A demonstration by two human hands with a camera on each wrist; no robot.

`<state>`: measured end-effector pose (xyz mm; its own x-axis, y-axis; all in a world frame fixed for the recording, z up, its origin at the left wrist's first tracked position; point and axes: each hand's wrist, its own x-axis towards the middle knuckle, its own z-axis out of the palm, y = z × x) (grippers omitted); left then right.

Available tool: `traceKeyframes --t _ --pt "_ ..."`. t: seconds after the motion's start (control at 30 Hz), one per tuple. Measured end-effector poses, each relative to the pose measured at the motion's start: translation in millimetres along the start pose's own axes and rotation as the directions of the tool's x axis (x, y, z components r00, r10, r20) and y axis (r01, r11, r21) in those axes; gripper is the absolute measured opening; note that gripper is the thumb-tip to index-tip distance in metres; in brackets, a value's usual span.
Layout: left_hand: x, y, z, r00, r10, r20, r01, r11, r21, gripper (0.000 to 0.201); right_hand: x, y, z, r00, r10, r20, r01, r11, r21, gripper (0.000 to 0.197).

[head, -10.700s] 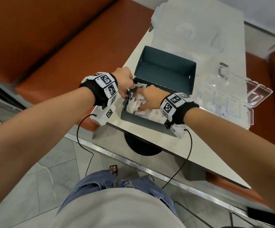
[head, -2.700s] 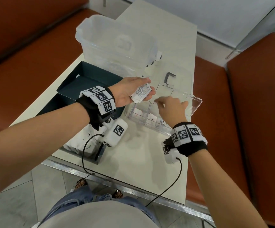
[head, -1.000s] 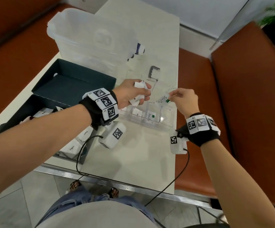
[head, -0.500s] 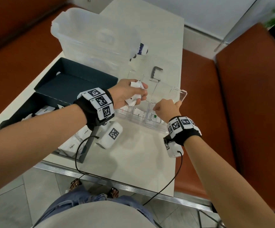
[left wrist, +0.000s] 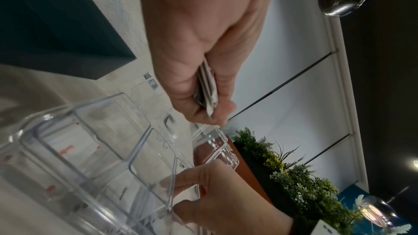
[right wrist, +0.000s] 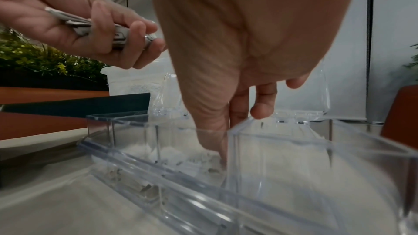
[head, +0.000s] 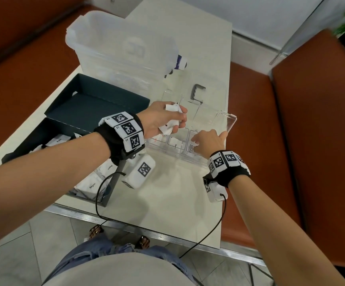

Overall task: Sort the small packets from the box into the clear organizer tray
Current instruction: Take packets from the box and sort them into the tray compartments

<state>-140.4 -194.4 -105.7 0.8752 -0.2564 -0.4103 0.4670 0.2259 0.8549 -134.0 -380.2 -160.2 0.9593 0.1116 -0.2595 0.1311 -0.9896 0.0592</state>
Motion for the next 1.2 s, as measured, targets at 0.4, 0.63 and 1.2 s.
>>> traceKeyframes --t 0.4,0.63,1.2 --pt "1 11 3 0.981 -0.188 0.051 0.194 0.942 -0.274 0.049 -36 -19 -64 0.881 0.146 -0.450 0.204 0.742 0.639 0.019" --pt "3 17 7 0.974 -0.206 0.092 0.222 0.945 -0.239 0.051 -42 -54 -73 0.949 0.053 -0.311 0.188 0.697 0.692 0.058" --pt "-6 12 -1 0.991 0.110 -0.076 -0.121 0.980 -0.157 0.040 -43 -27 -86 0.942 0.327 -0.081 0.102 -0.049 0.994 0.019"
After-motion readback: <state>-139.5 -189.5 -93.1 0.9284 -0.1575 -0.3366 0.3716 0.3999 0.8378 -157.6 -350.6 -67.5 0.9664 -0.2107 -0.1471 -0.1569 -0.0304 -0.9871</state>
